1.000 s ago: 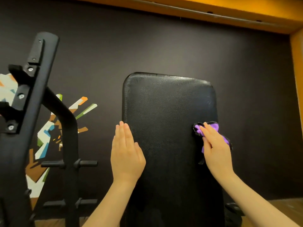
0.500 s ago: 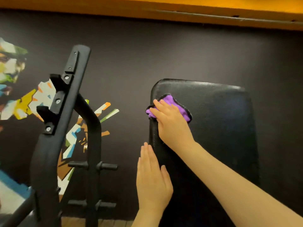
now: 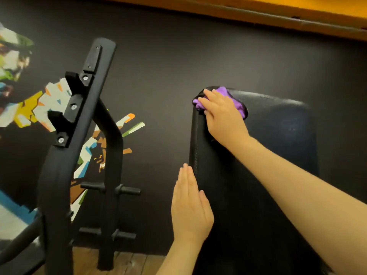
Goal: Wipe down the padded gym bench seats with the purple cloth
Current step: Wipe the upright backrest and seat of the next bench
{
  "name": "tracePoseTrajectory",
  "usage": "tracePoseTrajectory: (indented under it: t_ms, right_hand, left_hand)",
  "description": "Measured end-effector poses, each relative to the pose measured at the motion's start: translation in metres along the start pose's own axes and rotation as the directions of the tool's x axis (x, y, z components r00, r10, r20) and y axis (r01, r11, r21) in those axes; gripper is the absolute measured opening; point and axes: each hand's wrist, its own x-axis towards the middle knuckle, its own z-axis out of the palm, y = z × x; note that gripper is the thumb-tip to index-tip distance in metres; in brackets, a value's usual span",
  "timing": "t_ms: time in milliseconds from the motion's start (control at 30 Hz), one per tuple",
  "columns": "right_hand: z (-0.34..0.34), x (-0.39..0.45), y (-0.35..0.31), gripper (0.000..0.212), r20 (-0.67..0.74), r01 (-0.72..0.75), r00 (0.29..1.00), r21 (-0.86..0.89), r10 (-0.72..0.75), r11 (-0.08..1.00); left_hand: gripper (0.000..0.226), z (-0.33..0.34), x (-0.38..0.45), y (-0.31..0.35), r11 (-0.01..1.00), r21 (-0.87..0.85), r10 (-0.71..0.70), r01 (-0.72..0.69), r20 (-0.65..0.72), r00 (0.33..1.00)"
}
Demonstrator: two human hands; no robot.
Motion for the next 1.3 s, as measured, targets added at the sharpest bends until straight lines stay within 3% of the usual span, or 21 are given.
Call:
tracePoseTrajectory:
  t_ms: [133,300,500,667,833,1000,1100,1167,1300]
  right_hand:
    - [0.015,-0.039,-0.02,0.039,-0.045,-0.065,0.997,0.069,0.068,0.995]
    - [0.011,-0.108,-0.029,0.037,0.065,0.115,0.991,0.018,-0.116,0.993]
    - [0.002,-0.106,-0.012,0.048,0.207,0.334,0.924,-0.021,-0.322,0.942]
    - [-0.001,-0.123,0.003,0.049,0.257,0.391,0.894,-0.05,-0.367,0.919]
    - [-0.034,-0.164,0.061,0.059,0.316,0.33,0.905,-0.104,-0.284,0.938]
    - [-0.075,-0.214,0.114,0.082,0.384,0.117,0.923,-0.2,-0.032,0.973]
    - [-0.074,-0.211,0.111,0.065,0.302,0.067,0.953,-0.198,-0.004,0.978]
    - [-0.07,-0.193,0.099,0.046,0.21,0.095,0.975,-0.135,-0.065,0.986]
    - [-0.048,-0.134,0.071,0.05,0.135,0.211,0.971,-0.075,-0.199,0.975]
  left_hand:
    - [0.063,0.004,0.0,-0.001,0.999,0.041,0.007,-0.006,-0.02,1.0]
    - [0.067,0.003,0.0,-0.003,1.0,-0.019,0.016,-0.017,-0.04,0.999]
    - [0.06,0.002,0.001,-0.003,0.999,-0.051,0.006,-0.008,-0.052,0.999]
    - [0.062,0.003,0.001,-0.002,1.0,0.011,0.011,-0.011,-0.059,0.998]
    - [0.062,0.002,0.001,-0.002,1.0,-0.006,0.013,-0.013,-0.034,0.999]
    - [0.06,-0.001,0.001,0.0,1.0,-0.016,0.003,-0.003,-0.004,1.0]
    - [0.061,-0.002,0.002,0.001,1.0,-0.008,-0.01,0.01,-0.002,1.0]
    - [0.062,-0.002,0.002,0.001,1.0,-0.013,-0.017,0.017,-0.001,1.0]
    - [0.063,-0.003,0.002,0.002,1.0,-0.019,-0.013,0.013,0.004,1.0]
